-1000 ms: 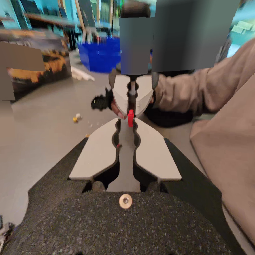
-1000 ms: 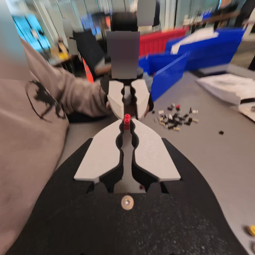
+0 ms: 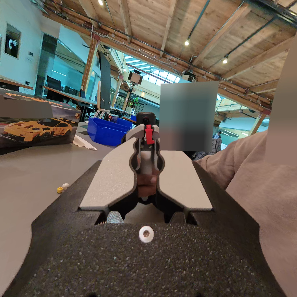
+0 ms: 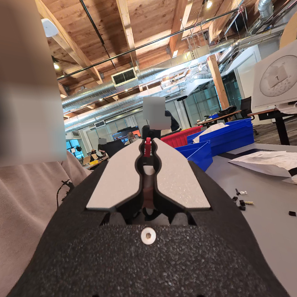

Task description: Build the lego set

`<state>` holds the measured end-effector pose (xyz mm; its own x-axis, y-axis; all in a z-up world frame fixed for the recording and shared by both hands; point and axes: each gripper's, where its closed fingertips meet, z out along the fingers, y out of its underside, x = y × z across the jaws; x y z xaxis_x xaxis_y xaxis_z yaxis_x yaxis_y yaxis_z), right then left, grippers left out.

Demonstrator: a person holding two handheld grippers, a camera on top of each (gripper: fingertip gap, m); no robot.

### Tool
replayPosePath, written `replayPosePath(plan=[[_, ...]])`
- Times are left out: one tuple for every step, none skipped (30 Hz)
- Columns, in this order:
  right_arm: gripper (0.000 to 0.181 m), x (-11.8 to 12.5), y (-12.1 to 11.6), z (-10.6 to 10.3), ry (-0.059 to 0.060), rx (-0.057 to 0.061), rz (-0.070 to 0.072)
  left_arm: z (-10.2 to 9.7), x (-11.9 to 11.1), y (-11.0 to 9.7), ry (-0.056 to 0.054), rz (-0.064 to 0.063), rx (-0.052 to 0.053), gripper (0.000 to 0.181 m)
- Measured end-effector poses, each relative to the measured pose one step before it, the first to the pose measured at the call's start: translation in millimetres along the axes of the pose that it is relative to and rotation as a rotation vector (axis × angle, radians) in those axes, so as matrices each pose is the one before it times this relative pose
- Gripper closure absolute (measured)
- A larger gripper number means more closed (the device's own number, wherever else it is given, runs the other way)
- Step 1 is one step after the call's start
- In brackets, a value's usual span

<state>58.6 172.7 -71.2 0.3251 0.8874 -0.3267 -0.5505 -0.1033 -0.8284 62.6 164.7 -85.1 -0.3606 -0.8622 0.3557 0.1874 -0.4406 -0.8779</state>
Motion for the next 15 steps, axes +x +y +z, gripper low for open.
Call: replayPosePath(plan=[[0.174,-0.25,-0.58,0.22,0.0017,0.0040,-0.0057,0.42,0.44,-0.70,0.0025,-0.0028,0.0045,0.167],[0.173,0.51,-0.43,-0.17,0.0036,0.0015,-0.0022,0.08,0.66,-0.14,0.0024,0.0007,0.0000,0.170],[0.174,0.73,0.07,-0.53,0.0019,-0.0008,-0.0018,-0.18,0.19,-0.10,-0.0022,0.0040,-0.0015,0.173],[0.174,0.37,0.52,-0.67,-0.0011,-0.0026,-0.0019,-0.52,-0.42,-0.12,-0.0071,0.0034,-0.0015,0.173],[0.173,0.04,0.97,-0.58,-0.0015,-0.0074,-0.0045,-0.76,-0.24,0.26,-0.0022,-0.0004,-0.0012,0.174],[0.173,0.08,1.52,-0.57,-0.0012,-0.0130,-0.0076,-0.92,-0.36,0.26,0.0004,-0.0050,-0.0007,0.174],[0.174,0.83,1.52,-0.69,0.0031,-0.0135,-0.0098,-1.19,-1.02,-0.65,-0.0047,-0.0053,0.0067,0.174],[0.174,0.82,1.81,-0.84,0.0017,-0.0117,-0.0063,-1.21,-0.81,-1.62,-0.0055,-0.0014,0.0114,0.174],[0.173,0.20,1.64,-0.74,-0.0023,-0.0076,0.0001,-0.68,-0.04,-1.30,-0.0012,0.0011,0.0065,0.174],[0.173,-0.12,0.64,-0.47,-0.0026,0.0024,0.0076,-0.16,-0.04,0.14,-0.0006,0.0049,-0.0039,0.174],[0.174,-0.04,0.18,-0.06,-0.0009,0.0054,0.0066,0.03,0.10,0.60,-0.0006,0.0080,-0.0054,0.174],[0.174,-0.24,-0.01,0.18,-0.0011,0.0037,0.0042,-0.12,0.13,-0.09,0.0002,0.0036,0.0012,0.174],[0.174,-0.15,-0.24,0.30,-0.0019,0.0035,0.0050,0.02,0.30,0.03,0.0022,-0.0011,0.0011,0.174],[0.174,0.28,-0.15,0.42,0.0014,0.0024,0.0019,0.20,-0.16,0.60,-0.0018,0.0042,-0.0031,0.174],[0.174,0.23,0.15,0.31,0.0023,0.0018,-0.0012,0.22,-0.09,0.68,-0.0036,0.0108,-0.0038,0.173]])
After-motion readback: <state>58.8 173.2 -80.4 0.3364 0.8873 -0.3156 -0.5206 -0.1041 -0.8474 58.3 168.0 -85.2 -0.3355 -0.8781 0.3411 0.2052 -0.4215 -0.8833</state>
